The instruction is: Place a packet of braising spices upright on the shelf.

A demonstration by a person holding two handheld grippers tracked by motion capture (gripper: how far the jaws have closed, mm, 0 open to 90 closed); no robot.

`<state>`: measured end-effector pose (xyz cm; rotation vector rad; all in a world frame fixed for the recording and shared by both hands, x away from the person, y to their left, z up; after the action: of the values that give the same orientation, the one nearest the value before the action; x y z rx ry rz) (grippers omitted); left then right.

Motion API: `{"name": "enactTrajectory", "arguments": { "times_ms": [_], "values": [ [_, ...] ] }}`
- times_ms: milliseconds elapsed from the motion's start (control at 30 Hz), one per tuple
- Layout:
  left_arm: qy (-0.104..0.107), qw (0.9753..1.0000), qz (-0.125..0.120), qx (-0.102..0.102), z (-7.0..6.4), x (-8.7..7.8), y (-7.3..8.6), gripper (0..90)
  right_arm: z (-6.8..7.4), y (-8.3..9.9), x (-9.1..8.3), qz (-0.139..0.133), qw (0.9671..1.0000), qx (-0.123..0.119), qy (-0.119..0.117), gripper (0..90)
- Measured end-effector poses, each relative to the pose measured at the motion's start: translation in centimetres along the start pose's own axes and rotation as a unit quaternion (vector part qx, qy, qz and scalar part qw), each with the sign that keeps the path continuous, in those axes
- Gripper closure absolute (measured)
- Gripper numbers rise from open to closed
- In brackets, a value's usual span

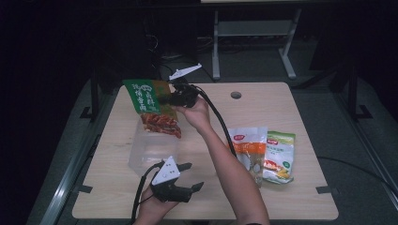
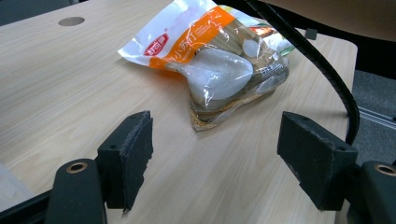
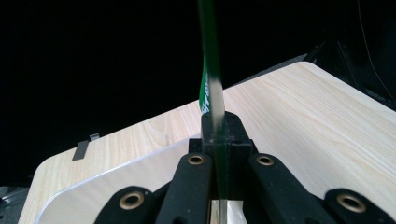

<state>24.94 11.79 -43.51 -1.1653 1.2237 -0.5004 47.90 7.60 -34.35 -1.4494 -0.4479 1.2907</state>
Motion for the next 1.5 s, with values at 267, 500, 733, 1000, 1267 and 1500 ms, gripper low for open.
{"name": "enactTrajectory", "arguments": {
  "times_ms": [267, 500, 733, 1000, 1267, 1500],
  "values": [
    [-0.001, 1.0, 0.001, 0.001, 0.1, 0.0, 0.0, 25.8, -0.4, 0.8, 0.7, 0.018, 0.9997, 0.008, 0.012, 89.8],
    [0.0, 1.0, 0.0, 0.001, 0.1, 0.0, 0.0, 25.8, -1.4, 2.4, 1.3, 0.016, 0.9995, 0.026, 0.006, 89.3],
    [-0.001, 1.0, 0.003, 0.001, 0.0, 0.2, 0.0, 25.8, -2.0, 2.7, 0.8, 0.033, 0.9988, 0.03, 0.018, 68.0],
    [0.001, 1.0, 0.004, -0.001, 0.1, 0.3, 0.0, 25.5, -2.8, 3.2, -0.7, 0.061, 0.9965, 0.036, 0.044, 47.9],
    [-0.002, 1.0, 0.001, -0.003, 0.3, 0.3, 0.0, 25.4, -3.3, 4.2, -3.3, 0.068, 0.9955, 0.042, 0.051, 43.2],
    [-0.002, 1.0, 0.003, -0.002, 0.4, 0.4, 0.0, 25.4, -3.3, 5.1, -5.2, 0.07, 0.9956, 0.044, 0.044, 41.6]
  ]
}}
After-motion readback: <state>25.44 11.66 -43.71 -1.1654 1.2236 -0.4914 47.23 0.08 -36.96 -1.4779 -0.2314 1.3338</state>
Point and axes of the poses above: each handheld gripper's, and its own axes: x roughly forward along the jaws, y roughly out of its underside, z roughly to its left, the point moved 4 cm from there along x, roughly forward along the jaws, and after that the axes turned 7 degrees about y, right-handed, at the moved point
